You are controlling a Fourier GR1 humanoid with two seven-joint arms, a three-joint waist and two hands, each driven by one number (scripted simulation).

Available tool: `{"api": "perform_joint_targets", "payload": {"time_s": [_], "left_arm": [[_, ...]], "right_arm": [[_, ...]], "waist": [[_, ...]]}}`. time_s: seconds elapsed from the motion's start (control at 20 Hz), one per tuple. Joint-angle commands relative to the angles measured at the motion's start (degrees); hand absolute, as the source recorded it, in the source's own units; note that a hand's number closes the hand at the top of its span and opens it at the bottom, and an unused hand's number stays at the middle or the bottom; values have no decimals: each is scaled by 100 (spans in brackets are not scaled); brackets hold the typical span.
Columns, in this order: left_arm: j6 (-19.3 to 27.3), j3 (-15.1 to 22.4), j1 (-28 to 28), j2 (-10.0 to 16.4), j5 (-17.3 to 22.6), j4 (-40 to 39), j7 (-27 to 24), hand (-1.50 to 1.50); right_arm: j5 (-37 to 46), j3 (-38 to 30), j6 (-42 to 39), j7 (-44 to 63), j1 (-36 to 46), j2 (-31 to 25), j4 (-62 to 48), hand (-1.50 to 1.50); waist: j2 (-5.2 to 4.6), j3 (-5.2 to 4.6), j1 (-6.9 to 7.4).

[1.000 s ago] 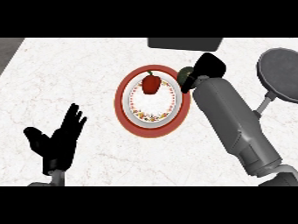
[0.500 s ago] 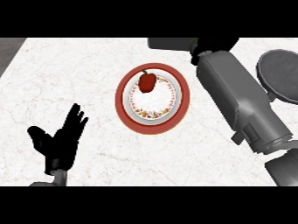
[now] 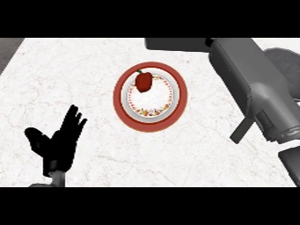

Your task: Pick the squash from the plate and place it in the pan

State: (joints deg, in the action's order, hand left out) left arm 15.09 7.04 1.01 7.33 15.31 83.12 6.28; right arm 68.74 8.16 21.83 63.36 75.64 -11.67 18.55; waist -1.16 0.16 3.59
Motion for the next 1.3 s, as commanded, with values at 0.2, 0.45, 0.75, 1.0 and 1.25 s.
{"api": "perform_joint_targets", "payload": {"time_s": [0.2, 0.45, 0.75, 1.0, 1.25], "left_arm": [[-181, -33, 296, 68, 88, 12, -35, 0], [1, -102, -79, -17, 13, -149, 71, 0], [17, -10, -290, -254, -83, -479, -148, 0], [-68, -10, 26, -151, -51, -185, -141, 0], [-79, 174, 11, -189, -159, -113, -52, 0]], "right_arm": [[-59, -587, 1307, 245, -164, -668, -182, 150], [192, -609, 1532, 85, -449, -998, -583, 150], [63, -894, 1980, -540, -953, -1489, -847, 150], [-487, -1453, 2518, -1506, -1562, -2044, -825, 150], [-788, -1785, 2642, -2060, -1735, -2333, -887, 150]], "waist": [[-34, -12, 10], [-29, -13, -86], [-57, -9, -103], [-76, 10, -32], [-127, 23, 73]]}}
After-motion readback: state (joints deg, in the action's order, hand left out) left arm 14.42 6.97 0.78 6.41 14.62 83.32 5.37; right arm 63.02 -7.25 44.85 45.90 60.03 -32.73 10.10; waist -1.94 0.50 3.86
